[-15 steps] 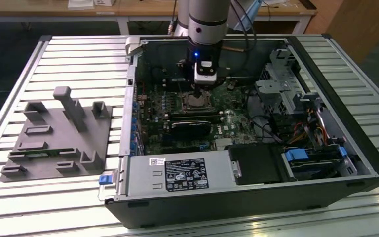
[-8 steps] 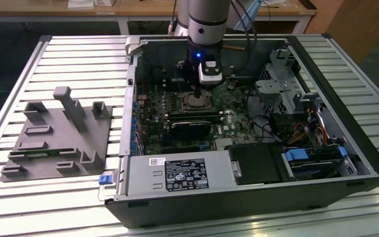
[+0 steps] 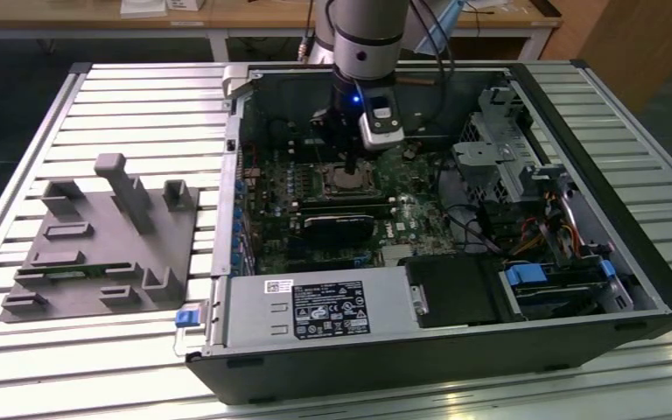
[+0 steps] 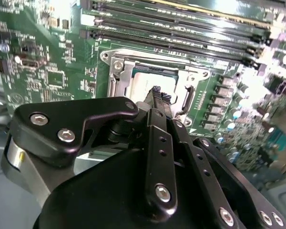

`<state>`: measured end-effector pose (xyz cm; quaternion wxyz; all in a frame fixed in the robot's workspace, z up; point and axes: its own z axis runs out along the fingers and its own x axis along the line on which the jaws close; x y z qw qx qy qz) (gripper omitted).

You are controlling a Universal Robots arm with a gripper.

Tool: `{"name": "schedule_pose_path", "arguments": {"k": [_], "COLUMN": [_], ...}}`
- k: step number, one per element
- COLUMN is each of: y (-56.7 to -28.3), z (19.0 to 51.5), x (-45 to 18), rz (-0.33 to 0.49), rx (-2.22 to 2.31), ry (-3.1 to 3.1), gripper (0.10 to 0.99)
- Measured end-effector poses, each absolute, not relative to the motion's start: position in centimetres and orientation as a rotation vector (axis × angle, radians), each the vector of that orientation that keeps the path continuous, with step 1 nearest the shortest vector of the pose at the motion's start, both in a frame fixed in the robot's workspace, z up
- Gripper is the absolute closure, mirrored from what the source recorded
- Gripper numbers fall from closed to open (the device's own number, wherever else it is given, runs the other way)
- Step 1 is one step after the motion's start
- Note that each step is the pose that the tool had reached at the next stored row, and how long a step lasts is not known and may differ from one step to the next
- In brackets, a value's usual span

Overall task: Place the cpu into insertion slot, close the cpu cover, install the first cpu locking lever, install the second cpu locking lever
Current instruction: 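Close the cpu cover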

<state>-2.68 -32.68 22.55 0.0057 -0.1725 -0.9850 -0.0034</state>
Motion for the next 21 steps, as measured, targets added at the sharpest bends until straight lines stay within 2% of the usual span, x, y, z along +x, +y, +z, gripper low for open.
{"name": "schedule_pose_path", "arguments": {"k": [10,21], "y": [-32.69,-32.68], "z": [22.32,22.22], "x": [-2.68,-3.25], "rz": [-0.01,-0.014], "rx": [-0.274,-0.237], "ry": [-3.127,-3.156], "gripper": [0.98,0.98]}}
